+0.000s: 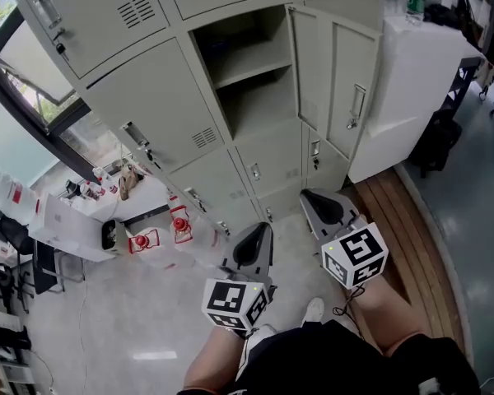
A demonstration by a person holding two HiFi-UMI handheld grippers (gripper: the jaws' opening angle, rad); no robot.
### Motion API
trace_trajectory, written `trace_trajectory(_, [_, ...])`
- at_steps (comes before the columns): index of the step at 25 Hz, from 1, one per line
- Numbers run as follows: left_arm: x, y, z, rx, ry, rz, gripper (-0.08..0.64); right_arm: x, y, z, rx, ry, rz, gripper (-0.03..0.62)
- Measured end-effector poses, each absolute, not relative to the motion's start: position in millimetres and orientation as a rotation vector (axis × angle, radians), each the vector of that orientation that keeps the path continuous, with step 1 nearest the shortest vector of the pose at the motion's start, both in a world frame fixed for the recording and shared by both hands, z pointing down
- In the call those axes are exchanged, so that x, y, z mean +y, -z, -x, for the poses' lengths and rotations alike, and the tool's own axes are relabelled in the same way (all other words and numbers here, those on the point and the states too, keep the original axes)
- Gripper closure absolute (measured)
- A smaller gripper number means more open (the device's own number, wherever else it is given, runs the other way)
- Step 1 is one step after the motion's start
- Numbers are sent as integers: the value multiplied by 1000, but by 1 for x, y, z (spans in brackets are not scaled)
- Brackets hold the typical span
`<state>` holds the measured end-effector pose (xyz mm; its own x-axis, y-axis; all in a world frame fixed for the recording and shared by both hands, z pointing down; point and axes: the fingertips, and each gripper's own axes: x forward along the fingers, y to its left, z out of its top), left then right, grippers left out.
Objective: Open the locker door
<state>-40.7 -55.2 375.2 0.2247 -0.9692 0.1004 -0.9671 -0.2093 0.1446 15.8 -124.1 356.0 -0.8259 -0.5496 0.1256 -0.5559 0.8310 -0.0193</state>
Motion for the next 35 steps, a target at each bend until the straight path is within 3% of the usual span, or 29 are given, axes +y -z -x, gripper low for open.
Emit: trace_trajectory(35, [38,-395,96,-1699,105,-2373,541,-5,-385,38,-2789,-113,-954,538])
